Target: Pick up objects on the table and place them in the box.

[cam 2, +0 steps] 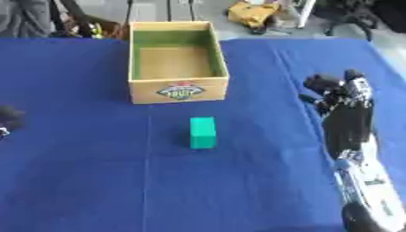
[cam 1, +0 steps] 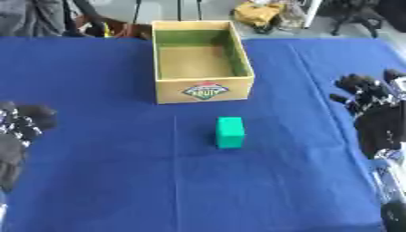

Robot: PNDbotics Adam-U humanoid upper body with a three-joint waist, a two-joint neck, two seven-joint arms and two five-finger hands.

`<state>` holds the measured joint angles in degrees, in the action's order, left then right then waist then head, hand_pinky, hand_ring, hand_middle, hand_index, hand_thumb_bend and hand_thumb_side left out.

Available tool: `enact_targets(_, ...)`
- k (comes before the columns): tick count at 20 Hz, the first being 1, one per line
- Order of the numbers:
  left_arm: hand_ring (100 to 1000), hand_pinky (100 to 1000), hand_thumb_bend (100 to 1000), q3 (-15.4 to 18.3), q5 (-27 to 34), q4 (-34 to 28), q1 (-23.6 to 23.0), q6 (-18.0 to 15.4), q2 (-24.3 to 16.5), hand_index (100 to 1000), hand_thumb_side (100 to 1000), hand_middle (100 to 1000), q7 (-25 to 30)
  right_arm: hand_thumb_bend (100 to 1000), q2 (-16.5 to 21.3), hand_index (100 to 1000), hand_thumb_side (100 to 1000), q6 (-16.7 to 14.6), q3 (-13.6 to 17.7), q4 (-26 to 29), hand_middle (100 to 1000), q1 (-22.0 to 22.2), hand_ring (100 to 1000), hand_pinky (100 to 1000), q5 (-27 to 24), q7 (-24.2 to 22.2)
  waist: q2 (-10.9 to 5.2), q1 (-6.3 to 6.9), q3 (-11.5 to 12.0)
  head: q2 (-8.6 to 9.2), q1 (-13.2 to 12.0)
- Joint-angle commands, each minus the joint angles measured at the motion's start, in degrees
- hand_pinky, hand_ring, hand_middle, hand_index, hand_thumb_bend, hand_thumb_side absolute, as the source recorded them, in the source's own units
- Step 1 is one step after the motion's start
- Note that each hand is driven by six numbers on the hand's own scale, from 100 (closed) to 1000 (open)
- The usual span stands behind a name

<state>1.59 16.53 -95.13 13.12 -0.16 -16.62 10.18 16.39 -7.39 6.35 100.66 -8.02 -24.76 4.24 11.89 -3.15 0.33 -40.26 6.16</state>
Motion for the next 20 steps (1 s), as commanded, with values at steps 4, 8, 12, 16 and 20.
enact_targets(4,785,826,414,-0.1,-0.1,-0.8,0.4,-0.1,-0.8,669,1000,592,0.1,100,1.5,682,950,-0.2,0.2,1.3,668,-0.4,801,724,0.1,-0.4,-0.78,0.16,0.0,-0.34,-0.1)
enact_targets(8,784,826,413,-0.1,-0.1,-0.8,0.4,-0.1,-0.8,669,1000,592,0.1,100,2.2,682,924,-0.4,0.1,1.4,669,-0.6,806,726,1.0,-0.8,-0.84,0.16,0.0,-0.39,-0.1)
enact_targets(12,784,826,413,-0.2,-0.1,-0.8,0.4,-0.1,-0.9,669,1000,592,0.2,100,5.1,683,867,-1.2,-0.7,2.0,671,-1.3,810,729,6.0,-2.6,-0.93,0.14,0.1,-0.48,0.0)
enact_targets(16,784,826,412,-0.4,-0.1,-0.8,0.5,0.0,-0.8,669,1000,592,0.3,100,9.5,698,743,-3.0,-3.0,2.7,689,-3.4,821,738,13.6,-6.4,-1.10,0.11,0.3,-0.51,0.3)
enact_targets(20,784,826,411,-0.5,-0.1,-0.7,0.5,0.0,-0.8,669,1000,592,0.5,100,13.1,735,651,-5.4,-5.6,1.8,717,-6.2,838,752,21.1,-11.1,-1.25,0.12,0.6,-0.63,0.5)
